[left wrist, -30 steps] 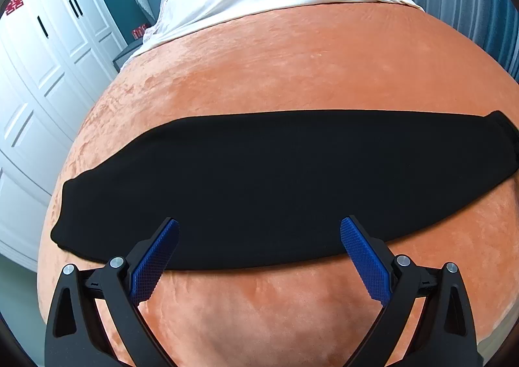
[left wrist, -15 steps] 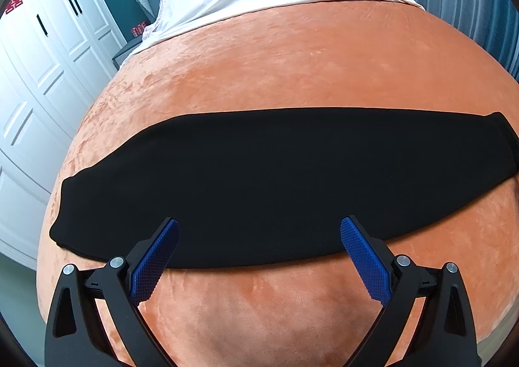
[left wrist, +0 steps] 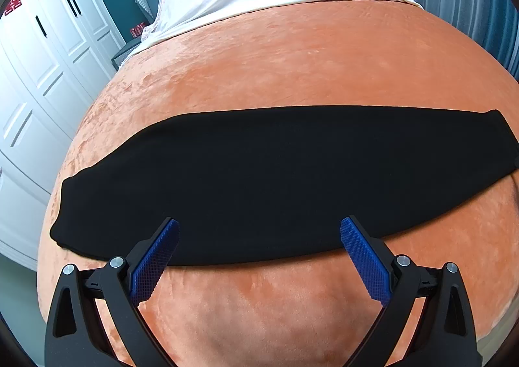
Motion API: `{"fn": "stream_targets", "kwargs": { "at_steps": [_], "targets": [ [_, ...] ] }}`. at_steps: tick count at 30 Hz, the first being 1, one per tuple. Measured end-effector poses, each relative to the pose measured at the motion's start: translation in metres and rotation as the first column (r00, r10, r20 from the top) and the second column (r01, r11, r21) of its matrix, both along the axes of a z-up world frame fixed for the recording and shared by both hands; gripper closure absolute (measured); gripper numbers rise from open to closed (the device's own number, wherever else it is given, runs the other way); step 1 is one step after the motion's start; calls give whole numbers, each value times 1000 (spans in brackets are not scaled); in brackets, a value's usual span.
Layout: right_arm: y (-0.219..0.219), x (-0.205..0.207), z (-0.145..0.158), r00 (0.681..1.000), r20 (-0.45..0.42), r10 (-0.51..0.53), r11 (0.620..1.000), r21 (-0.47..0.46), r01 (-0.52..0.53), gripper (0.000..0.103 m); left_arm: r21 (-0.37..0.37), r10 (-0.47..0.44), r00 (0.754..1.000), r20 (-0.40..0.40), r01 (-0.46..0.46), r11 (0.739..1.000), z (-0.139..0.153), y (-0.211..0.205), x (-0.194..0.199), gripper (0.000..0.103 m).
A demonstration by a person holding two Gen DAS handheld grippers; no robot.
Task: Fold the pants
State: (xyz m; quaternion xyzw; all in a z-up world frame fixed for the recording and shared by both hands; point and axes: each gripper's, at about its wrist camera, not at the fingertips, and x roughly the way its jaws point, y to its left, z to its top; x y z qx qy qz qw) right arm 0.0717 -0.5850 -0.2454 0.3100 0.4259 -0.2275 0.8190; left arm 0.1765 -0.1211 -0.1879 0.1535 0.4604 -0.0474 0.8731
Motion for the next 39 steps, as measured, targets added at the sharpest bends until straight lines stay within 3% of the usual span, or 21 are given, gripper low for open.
{"fn": "stream_targets", "kwargs": {
  "at_steps": [3, 5, 7, 8, 9, 11, 16, 19, 22, 25, 30, 33, 35, 37, 39],
  "targets": [
    [-6, 12, -4, 1000, 16, -12, 1000, 22, 11, 20, -1, 1, 1000, -6, -1, 1000, -2, -1, 0, 5],
    [-6, 22, -4, 1000, 13, -7, 1000, 12, 7, 22, -1, 1, 1000, -6, -1, 1000, -2, -1, 0, 5],
    [-5, 33, -4, 1000, 22, 7, 1000, 7, -7, 62, 0, 3, 1000, -6, -3, 1000, -2, -2, 0, 5],
    [-5, 40, -6, 1000, 20, 21, 1000, 14, -21, 76, -1, 5, 1000, -7, -5, 1000, -2, -1, 0, 5],
    [-3, 44, -4, 998, 43, 34, 998, 48, -36, 86, -6, 6, 1000, -9, -6, 1000, -2, 2, -1, 5],
    [11, 49, 16, 997, 64, 54, 999, -4, -54, 87, -12, 16, 1000, -9, -17, 1000, 0, 9, 0, 5],
    [97, 76, 90, 953, 172, 249, 967, -93, -236, 87, -45, 58, 998, -5, -59, 997, 8, 41, 1, 5],
    [177, 108, 120, 883, 216, 416, 909, -90, -407, 87, -58, 92, 996, 2, -92, 994, 14, 68, 1, 5],
    [278, 146, 131, 786, 235, 572, 817, -79, -571, 87, -68, 140, 990, 7, -140, 988, 21, 107, 1, 5],
    [369, 171, 116, 701, 197, 686, 723, -71, -687, 87, -76, 205, 979, 2, -204, 976, 23, 153, 4, 5],
    [488, 195, 63, 600, 89, 795, 604, -31, -796, 86, -69, 315, 949, -23, -316, 946, 15, 239, 10, 5],
    [541, 197, 18, 538, -81, 839, 535, -59, -843, 76, -58, 359, 933, -32, -360, 931, 9, 282, 13, 5],
    [556, 190, 13, 530, -114, 840, 518, -118, -847, 69, -69, 384, 923, -35, -385, 920, 5, 312, 16, 5],
    [557, 174, 35, 543, -80, 836, 530, -136, -837, 49, -123, 425, 904, -55, -429, 895, -2, 343, 22, 5],
    [542, 157, 55, 573, -36, 819, 561, -161, -812, 37, -201, 511, 850, -129, -527, 826, -17, 383, 36, 5]
  ]
}}
